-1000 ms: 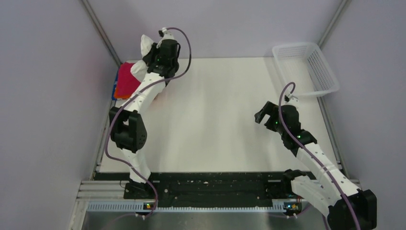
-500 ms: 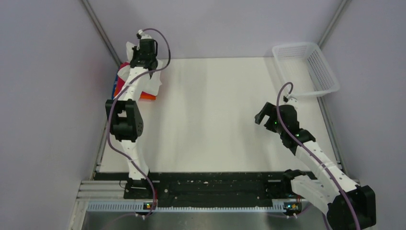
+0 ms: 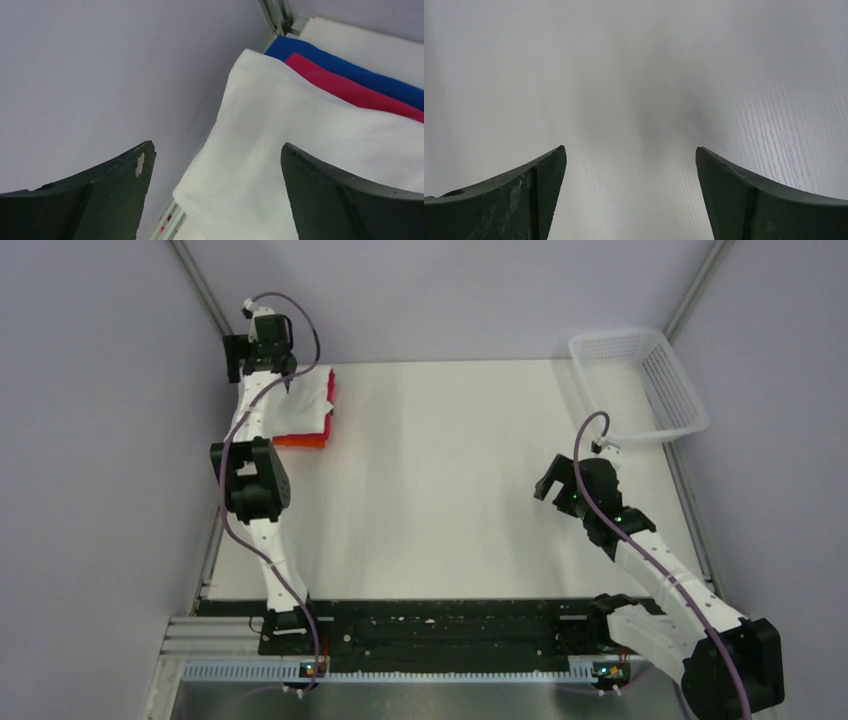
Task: Fold and stack the t-shirts
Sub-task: Put the neatly folded tshirt into the corner of the board with the left arm, then reset both arms
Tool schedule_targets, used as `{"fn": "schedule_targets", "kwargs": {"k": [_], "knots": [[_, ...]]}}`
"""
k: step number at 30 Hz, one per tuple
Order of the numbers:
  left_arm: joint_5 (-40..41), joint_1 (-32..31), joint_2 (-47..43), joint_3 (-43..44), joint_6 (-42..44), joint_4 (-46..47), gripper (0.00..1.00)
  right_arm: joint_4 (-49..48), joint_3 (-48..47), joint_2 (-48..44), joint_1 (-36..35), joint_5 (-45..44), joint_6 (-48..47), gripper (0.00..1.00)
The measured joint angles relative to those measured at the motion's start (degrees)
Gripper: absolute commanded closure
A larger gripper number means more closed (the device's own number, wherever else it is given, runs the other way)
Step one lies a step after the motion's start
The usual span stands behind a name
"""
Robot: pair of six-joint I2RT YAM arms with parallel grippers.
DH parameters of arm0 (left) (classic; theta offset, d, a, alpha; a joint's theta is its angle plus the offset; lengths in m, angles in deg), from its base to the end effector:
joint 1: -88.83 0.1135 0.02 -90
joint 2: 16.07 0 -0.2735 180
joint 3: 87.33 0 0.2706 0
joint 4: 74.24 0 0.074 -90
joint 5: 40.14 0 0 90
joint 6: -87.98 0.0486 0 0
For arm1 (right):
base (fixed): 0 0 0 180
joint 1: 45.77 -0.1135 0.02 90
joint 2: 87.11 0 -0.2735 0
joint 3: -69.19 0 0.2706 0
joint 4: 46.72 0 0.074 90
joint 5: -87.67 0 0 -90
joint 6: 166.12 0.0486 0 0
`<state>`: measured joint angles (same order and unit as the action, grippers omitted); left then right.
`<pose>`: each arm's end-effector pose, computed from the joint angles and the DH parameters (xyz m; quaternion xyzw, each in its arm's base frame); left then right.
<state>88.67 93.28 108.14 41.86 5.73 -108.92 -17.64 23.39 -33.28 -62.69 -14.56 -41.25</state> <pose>0.5365 0.0723 0.3077 -0.1433 0.8201 0.3360 0.4405 0.2167 0.0552 0.2232 0.1857 0.8720 0.1076 0.4400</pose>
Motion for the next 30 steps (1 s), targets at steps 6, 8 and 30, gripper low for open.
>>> {"fn": "schedule_targets", "kwargs": {"k": [6, 8, 30], "knots": [[-0.5, 1.7, -0.74, 2.4, -4.26, -1.84, 0.01, 0.13, 0.0, 0.0, 0.22, -0.74, 0.0, 0.01], [-2.1, 1.77, -1.86, 2.32, -6.73, -3.65, 0.01, 0.13, 0.0, 0.0, 0.24, -0.79, 0.0, 0.01], [-32.83, -9.53, -77.77, -81.53, -40.02, 4.61, 0.01, 1.38, 0.13, -6.69, 0.24, -2.25, 0.2, 0.01]]}}
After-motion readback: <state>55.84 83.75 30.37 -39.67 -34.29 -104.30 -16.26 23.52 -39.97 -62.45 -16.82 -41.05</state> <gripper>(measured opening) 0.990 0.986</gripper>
